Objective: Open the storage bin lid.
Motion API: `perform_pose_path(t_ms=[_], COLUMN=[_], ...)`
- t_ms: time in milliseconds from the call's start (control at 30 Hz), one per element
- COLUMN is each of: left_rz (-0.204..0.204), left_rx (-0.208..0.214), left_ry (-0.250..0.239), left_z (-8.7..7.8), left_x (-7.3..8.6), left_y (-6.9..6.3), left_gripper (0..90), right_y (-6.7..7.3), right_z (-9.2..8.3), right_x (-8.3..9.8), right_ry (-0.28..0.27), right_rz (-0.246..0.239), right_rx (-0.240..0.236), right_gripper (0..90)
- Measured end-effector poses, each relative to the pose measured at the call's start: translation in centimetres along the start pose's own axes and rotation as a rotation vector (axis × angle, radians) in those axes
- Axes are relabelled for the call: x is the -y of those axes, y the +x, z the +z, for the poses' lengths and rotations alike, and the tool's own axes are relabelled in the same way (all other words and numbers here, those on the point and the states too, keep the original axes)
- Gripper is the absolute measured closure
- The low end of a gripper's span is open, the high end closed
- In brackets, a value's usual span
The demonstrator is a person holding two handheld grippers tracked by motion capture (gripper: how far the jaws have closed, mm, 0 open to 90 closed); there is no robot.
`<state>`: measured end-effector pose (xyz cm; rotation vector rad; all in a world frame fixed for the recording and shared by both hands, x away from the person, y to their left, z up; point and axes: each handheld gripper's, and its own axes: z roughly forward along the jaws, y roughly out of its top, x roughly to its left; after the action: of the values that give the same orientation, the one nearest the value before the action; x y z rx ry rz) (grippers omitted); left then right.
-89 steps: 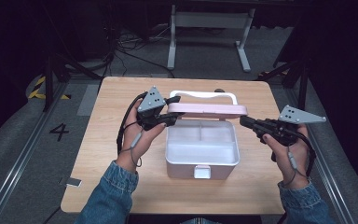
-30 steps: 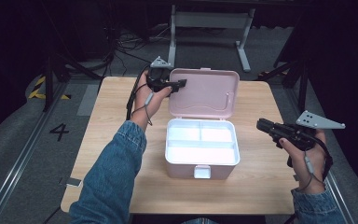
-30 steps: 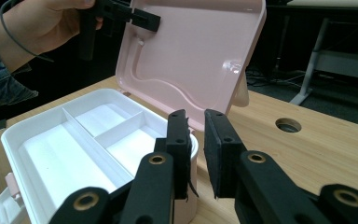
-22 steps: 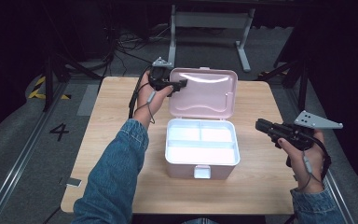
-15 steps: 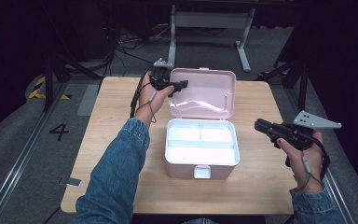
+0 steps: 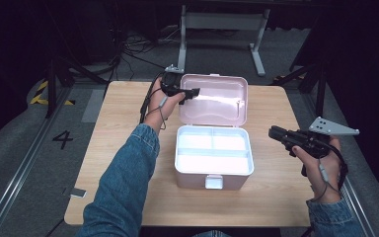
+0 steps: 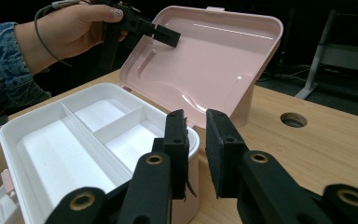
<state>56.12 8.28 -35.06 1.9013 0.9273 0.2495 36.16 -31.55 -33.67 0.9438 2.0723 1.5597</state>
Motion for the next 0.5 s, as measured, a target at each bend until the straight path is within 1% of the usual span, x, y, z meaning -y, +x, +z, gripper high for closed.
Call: perform_pose_path(t_ms=[33,67,167,233,300,400,500], left_rz=[-0.002,-0.006,-0.012,-0.017,-0.02,-0.02,-0.03], left_rx=[0.003,-0.001,0.002,0.008,0.006,0.001,0.005], left_ry=[-0.009,-0.005,-0.013,-0.006,-0.003,0.016,0.024], left_z=[0.1,0.2,0.5,0.7,0.9,1.3,1.5], left_x=[0.1,0.2,0.6,0.8,1.1,1.5,1.7], left_y=[0.1,0.1,0.4,0.5,0.7,0.9,1.1], left_gripper=[38.6,38.5,37.8,37.4,36.9,35.0,34.4], right_y=[0.0,-0.1,-0.1,0.0,0.0,0.0,0.0], right_z=[0.0,0.0,0.0,0.1,0.1,0.1,0.1], right_x=[0.0,0.0,0.0,0.0,0.0,0.1,0.1], right_ry=[0.0,0.0,0.001,0.003,0.004,0.005,0.005], right_rz=[-0.002,-0.003,0.0,0.001,0.002,0.0,0.0], right_rx=[0.001,0.001,-0.001,-0.003,-0.004,-0.004,-0.004], right_gripper=[79.2,79.2,79.0,78.9,78.7,78.7,78.6])
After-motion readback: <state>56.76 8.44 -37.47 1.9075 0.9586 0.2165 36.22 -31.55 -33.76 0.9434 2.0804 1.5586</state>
